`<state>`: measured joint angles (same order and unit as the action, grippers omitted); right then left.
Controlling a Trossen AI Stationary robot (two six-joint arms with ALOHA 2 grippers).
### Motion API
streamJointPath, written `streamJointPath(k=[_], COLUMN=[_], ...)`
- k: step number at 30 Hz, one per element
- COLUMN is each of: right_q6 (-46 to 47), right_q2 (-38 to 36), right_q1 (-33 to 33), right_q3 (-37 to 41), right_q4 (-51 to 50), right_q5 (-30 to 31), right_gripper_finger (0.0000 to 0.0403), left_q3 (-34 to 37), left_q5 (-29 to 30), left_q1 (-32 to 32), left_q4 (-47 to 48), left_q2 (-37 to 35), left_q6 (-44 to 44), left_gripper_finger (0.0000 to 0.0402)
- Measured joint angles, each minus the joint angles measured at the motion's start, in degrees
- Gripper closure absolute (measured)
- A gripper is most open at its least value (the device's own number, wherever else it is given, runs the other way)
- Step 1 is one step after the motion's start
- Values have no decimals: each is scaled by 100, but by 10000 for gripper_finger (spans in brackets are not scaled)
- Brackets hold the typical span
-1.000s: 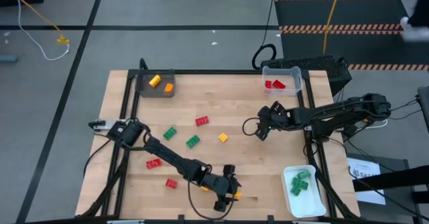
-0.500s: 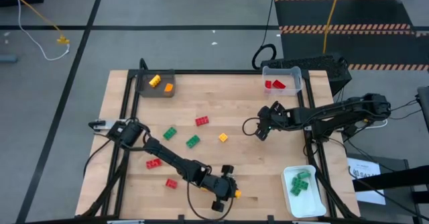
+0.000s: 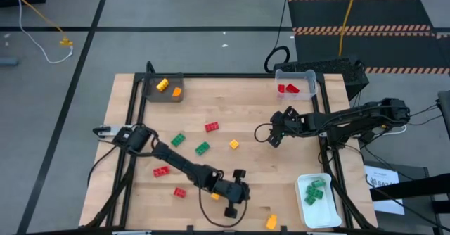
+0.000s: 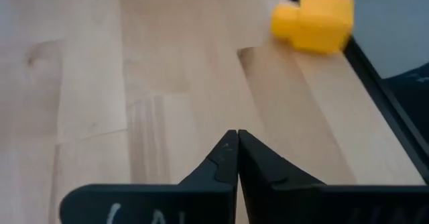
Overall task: Sort & place blocks by color
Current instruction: Put the yellow gamepiece into the black bin
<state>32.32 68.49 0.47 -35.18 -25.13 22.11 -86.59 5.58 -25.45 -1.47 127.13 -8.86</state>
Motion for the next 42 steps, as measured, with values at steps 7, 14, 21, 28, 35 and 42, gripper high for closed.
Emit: streamJointPath(k=[7,14,21,28,35,42], right_q6=[0,0,134,215,255,-554], right_q2=[0,0,-68,-298,-457,-457], right_q1=[0,0,0,2,-2,513], right_q3=[122,269,269,269,269,273], right_q4=[0,3,-20,-187,-229,1212], right_q5=[-2,-2,-4,-494,-944,-3103], right_gripper_finger=[200,200,200,200,200,200], left_q3=[0,0,-352,-967,-1283,-1593], left_q5=[-163,-456,-557,-86,98,781], left_q1=[3,-22,-58,-219,-293,-360], left_q4=[-3,-324,-668,-373,-185,1278], left_q2=[0,-15,-44,-46,-49,-173], left_q6=[-32,-414,-980,-1118,-1455,-468], left_gripper_finger=[344,245,141,102,125,154])
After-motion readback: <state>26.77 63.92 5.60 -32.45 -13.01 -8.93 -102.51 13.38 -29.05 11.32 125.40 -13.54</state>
